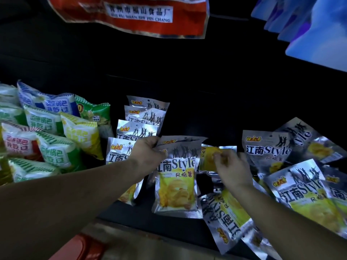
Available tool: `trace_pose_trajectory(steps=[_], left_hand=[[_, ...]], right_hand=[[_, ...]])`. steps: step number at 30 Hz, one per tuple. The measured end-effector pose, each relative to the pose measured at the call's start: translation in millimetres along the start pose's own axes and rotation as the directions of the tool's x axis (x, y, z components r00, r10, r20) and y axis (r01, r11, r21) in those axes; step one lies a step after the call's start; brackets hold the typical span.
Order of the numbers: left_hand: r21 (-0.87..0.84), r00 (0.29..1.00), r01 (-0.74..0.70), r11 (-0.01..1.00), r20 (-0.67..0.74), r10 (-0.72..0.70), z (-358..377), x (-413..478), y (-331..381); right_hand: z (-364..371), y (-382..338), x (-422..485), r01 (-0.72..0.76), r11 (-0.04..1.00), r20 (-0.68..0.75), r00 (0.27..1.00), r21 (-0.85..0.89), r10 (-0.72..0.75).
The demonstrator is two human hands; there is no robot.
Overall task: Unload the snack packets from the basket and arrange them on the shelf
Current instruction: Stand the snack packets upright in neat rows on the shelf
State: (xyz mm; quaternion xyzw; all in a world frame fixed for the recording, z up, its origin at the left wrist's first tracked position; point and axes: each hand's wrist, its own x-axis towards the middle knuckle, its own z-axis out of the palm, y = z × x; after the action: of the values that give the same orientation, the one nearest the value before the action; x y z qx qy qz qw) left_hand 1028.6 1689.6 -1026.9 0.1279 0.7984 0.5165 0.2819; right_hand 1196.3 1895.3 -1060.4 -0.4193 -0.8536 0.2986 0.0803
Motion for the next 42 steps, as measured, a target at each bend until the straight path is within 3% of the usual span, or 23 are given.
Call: trace_pose_trajectory(steps=[4, 7, 13, 23, 29, 38, 42], left_hand=[[-0.009, 0.999, -0.016, 1.000, -0.042, 0.016, 7, 5, 2], [-0.087, 0.998, 0.002, 0.996, -0.063, -0.008, 7, 8, 9], [-0.176, 0.996, 0.003, 0.984, -0.092, -0.020, 7, 13, 10], [-0.201, 0.997, 0.029, 0.979, -0.062, -0.043, 4, 14, 4], [-0.177, 0.996, 0.063, 0.982, -0.057, -0.075, 7, 11, 5], [-0.064, 0.982, 0.027, 0.998, -0.183, -0.039, 16, 21, 28], [-0.121, 0.989, 0.045, 0.992, -0.136, -0.061, 30, 27, 36]], right_hand=[[3, 36, 25, -0.192, 0.974, 0.209, 0.954, -0.120, 0.214], [9, 40, 30, -0.216, 0.957, 0.278, 0.923, -0.196, 0.265], [18, 32, 47, -0.197, 0.980, 0.120, 0.974, 0.021, 0.193], [20, 8, 44, -0.248, 0.889, 0.077, 0.969, 0.385, 0.236], [22, -14, 37, -0.209, 0.882, 0.197, 0.971, 0.423, 0.136], [-36, -17, -2, 0.009, 0.921, -0.036, 0.999, 0.390, 0.006], [-71, -8, -31, 0.034, 0.922, -0.113, 0.994, 0.385, 0.011]])
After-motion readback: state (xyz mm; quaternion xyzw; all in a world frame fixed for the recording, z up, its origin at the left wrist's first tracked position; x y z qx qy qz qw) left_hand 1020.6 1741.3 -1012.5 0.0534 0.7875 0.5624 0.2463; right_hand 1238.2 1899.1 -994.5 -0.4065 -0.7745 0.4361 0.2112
